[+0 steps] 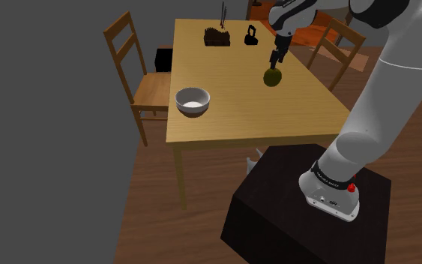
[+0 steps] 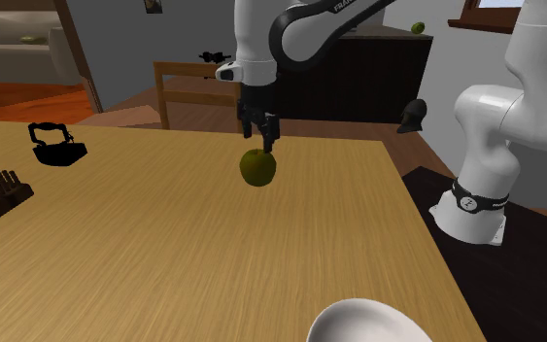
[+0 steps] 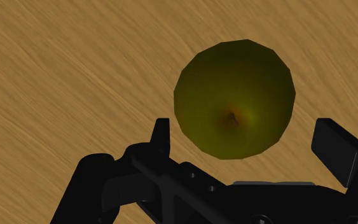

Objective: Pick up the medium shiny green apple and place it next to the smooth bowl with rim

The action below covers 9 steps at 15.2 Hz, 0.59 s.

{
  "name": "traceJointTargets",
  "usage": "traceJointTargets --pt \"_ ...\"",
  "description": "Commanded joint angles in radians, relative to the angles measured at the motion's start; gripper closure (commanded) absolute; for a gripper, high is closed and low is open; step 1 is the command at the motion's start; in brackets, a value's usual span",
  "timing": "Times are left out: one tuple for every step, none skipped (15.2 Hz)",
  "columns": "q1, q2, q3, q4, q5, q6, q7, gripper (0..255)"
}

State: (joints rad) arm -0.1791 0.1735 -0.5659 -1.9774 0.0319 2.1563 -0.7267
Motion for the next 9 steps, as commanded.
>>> traceJointTargets --pt "0.0 0.0 0.0 0.0 0.0 0.0 0.0 0" --pt "0.0 0.0 0.0 0.0 0.0 0.0 0.0 0" --pt "0.0 0.0 0.0 0.0 0.0 0.0 0.0 0" --pt "0.0 0.0 0.0 0.0 0.0 0.0 0.0 255" --pt "0.0 0.0 0.0 0.0 0.0 0.0 0.0 255" --pt "0.0 0.0 0.0 0.0 0.0 0.0 0.0 255" --pt "0.0 0.0 0.0 0.0 0.0 0.0 0.0 255" --pt "0.0 0.0 0.0 0.0 0.0 0.0 0.0 255" --pt "0.0 0.0 0.0 0.0 0.0 0.0 0.0 255"
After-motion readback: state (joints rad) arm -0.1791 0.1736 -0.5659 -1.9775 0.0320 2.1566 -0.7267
